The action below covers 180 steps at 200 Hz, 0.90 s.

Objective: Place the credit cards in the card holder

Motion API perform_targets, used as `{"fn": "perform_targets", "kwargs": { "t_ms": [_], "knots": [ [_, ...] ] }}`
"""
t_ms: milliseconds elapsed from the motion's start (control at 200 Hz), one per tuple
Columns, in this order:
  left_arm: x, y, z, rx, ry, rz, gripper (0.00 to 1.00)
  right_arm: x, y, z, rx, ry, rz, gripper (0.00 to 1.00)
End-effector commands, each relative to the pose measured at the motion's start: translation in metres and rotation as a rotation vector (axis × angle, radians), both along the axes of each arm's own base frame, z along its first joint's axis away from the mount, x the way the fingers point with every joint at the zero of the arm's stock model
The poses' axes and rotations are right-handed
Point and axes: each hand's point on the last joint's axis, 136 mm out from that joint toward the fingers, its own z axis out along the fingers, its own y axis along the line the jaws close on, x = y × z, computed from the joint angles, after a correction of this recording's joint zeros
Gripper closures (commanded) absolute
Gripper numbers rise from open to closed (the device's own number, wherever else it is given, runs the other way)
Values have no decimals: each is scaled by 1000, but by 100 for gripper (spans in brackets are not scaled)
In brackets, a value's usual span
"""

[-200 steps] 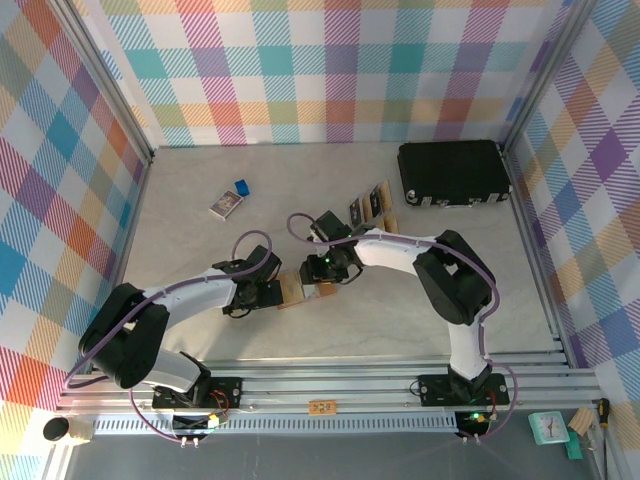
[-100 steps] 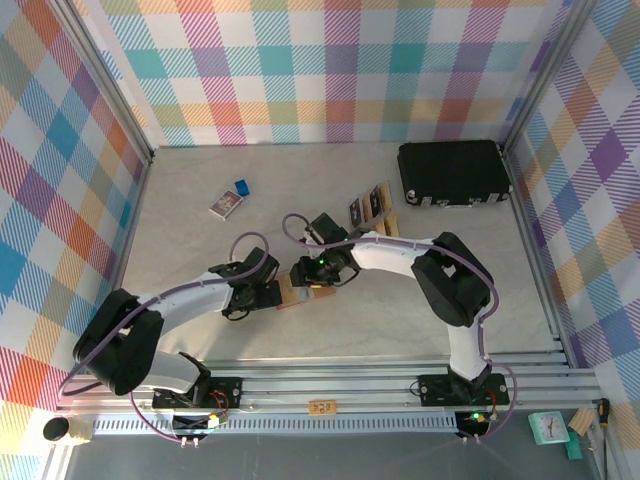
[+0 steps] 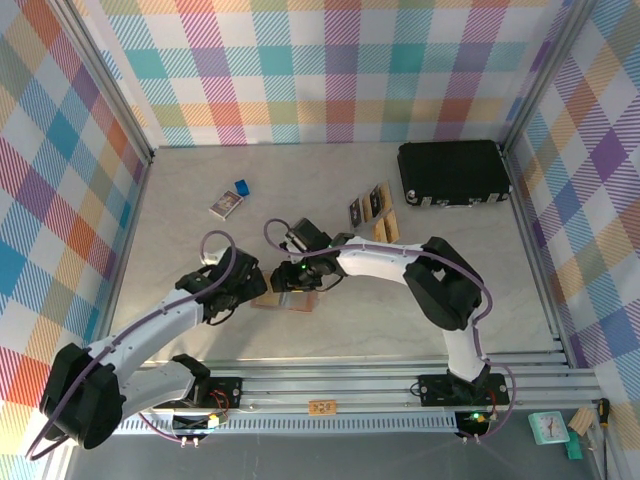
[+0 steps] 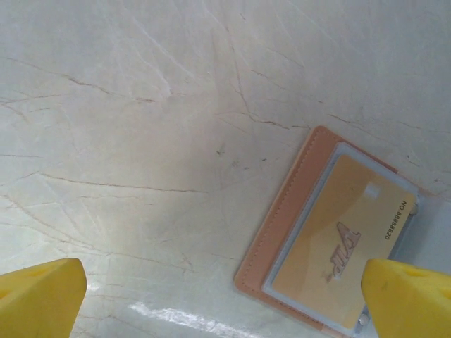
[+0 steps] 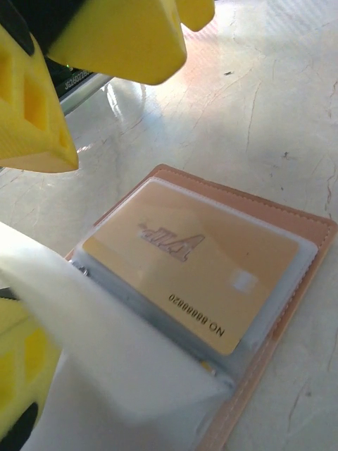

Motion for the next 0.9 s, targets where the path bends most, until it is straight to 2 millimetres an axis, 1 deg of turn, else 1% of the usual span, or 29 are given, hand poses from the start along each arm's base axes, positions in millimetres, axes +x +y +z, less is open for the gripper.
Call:
{"fn": "perform_targets", "kwargs": {
  "t_ms": [0, 65, 115, 175, 330, 500, 635, 755, 830, 895],
  "knots": [
    [-5, 14, 7, 26, 0, 42, 0, 1, 17, 7, 28, -1, 11, 54],
    [-4, 15, 9, 16, -4, 39, 0, 1, 20, 9, 21, -7, 15, 54],
    [-4, 16, 8, 13, 6, 36, 0, 2, 18, 11, 15, -20, 10, 54],
    [-5, 16, 6, 16, 20, 26, 0, 6, 11, 12, -15, -49, -4, 54],
    [-3, 15, -5, 29, 52, 7, 0, 16, -7, 24, -63, -118, -30, 54],
    [0, 8, -16, 17, 87, -19, 0, 25, -38, 33, -147, -186, -70, 54],
    [4, 4, -18, 12, 91, -31, 0, 29, -72, 38, -256, -249, -113, 53],
    [4, 3, -18, 9, 91, -38, 0, 25, -100, 31, -348, -273, -139, 49],
    [5, 3, -18, 11, 89, -42, 0, 19, -114, 19, -391, -259, -152, 47],
    [5, 3, -18, 13, 89, -46, 0, 15, -120, 8, -410, -245, -160, 46]
  ]
}}
